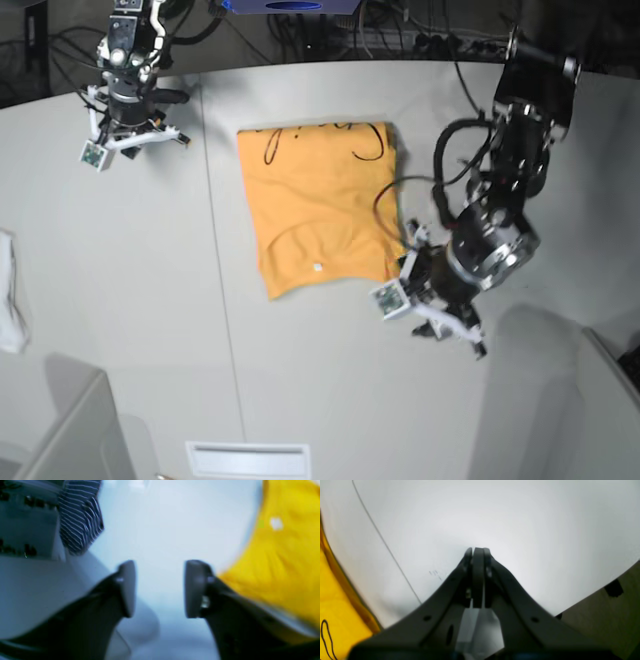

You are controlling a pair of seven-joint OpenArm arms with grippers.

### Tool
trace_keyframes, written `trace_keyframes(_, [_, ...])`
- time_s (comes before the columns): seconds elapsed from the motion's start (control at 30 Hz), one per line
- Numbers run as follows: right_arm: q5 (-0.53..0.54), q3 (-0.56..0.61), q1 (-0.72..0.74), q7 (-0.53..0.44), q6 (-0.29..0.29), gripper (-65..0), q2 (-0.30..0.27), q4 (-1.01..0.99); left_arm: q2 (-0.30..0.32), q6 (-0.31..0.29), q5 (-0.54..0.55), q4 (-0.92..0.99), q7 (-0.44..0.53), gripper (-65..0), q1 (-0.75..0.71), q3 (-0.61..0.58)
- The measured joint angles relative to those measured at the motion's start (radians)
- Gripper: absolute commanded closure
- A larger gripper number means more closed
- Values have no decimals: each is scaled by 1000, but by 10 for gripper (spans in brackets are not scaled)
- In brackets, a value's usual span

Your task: Fold the T-shirt properly

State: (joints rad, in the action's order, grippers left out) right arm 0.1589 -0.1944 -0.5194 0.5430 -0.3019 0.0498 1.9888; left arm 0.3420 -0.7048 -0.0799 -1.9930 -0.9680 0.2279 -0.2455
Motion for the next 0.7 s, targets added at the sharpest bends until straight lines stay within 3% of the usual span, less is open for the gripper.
trace_keyframes(0.07, [10,4,-3,-5,2,0,-17,1,8,0,2,-1,6,0,-113,69])
trace_keyframes(0.13, [9,2,-12,-47,3,0,-28,1,-2,5,14,6,26,0,-231,169])
trace_keyframes(0.2, [6,-3,-27,-91,-4,0,-35,1,-3,2,2,6,108,0,-359,262])
trace_keyframes(0.53, [0,-1,-223,-513,2,0,-38,0,-7,2,122,115,954,0,-798,502])
trace_keyframes(0.67, [0,0,-325,-659,148,0,-34,0,-42,14,129,243,1234,0,-867,570])
trace_keyframes(0.7, [0,0,-345,-684,154,0,-33,0,-50,16,121,272,1276,0,-881,579])
